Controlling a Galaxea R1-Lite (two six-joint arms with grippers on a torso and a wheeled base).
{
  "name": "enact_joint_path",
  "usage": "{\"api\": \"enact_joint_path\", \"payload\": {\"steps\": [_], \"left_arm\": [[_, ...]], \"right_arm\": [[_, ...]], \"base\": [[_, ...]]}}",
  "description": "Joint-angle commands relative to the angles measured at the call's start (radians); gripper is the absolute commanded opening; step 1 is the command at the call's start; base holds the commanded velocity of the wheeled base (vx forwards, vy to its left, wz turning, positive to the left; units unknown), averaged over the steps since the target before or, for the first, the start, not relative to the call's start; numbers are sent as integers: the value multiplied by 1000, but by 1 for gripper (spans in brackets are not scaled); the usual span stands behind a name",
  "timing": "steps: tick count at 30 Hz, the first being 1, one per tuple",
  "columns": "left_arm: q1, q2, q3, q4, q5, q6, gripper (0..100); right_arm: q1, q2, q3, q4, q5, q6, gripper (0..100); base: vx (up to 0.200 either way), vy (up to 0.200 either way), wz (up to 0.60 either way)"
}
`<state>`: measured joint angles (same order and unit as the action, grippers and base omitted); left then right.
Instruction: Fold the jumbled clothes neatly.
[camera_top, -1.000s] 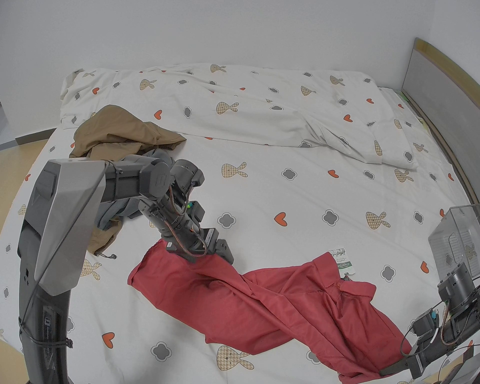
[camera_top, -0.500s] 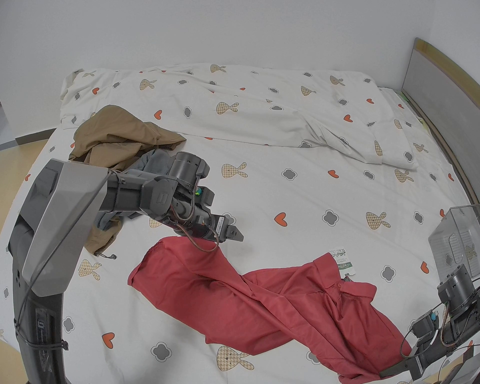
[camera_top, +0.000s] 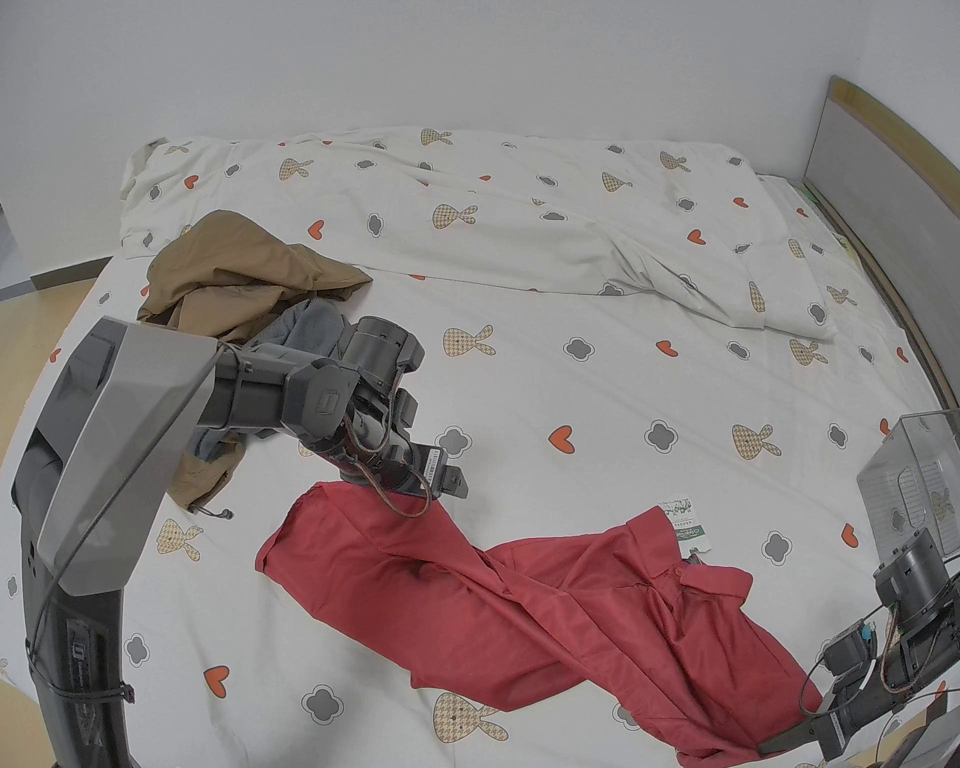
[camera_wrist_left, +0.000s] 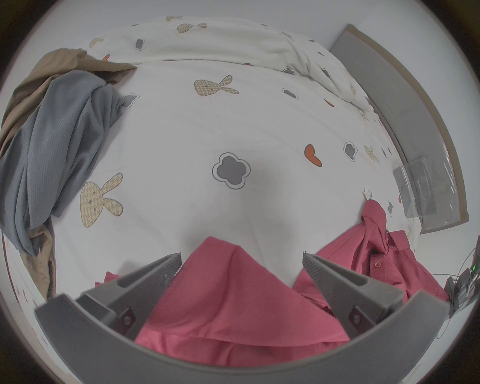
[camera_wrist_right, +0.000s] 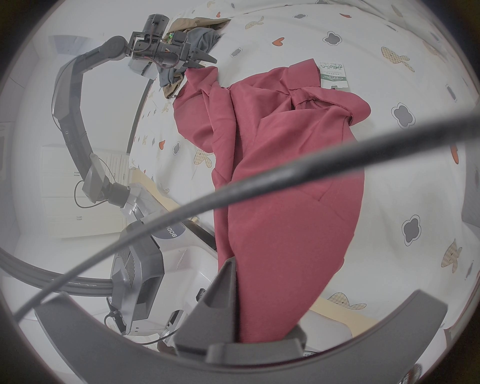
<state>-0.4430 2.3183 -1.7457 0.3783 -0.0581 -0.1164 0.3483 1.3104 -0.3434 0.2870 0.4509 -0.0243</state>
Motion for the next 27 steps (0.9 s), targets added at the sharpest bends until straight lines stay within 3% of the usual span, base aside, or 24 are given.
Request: {"api": "enact_joint_path", "payload": {"steps": [1, 6, 14, 15, 27], "left_arm": [[-3, -19, 6, 19, 6, -19, 100], [-8, -2, 9, 60, 64, -25, 100], [-10, 18, 28, 60, 73, -26, 100], [-10, 18, 28, 60, 73, -26, 0], [1, -50, 58, 60, 72, -43, 0]], "right_arm": [[1, 0, 0, 0, 0, 0, 0], [1, 1, 1, 0, 0, 0, 0], [1, 0, 3, 0, 0, 0, 0], [1, 0, 3, 0, 0, 0, 0], [-6, -8, 0, -2, 0, 0, 0]], "base": [[0, 0, 0], [0, 0, 0], [0, 0, 0], [0, 0, 0], [0, 0, 0]]}}
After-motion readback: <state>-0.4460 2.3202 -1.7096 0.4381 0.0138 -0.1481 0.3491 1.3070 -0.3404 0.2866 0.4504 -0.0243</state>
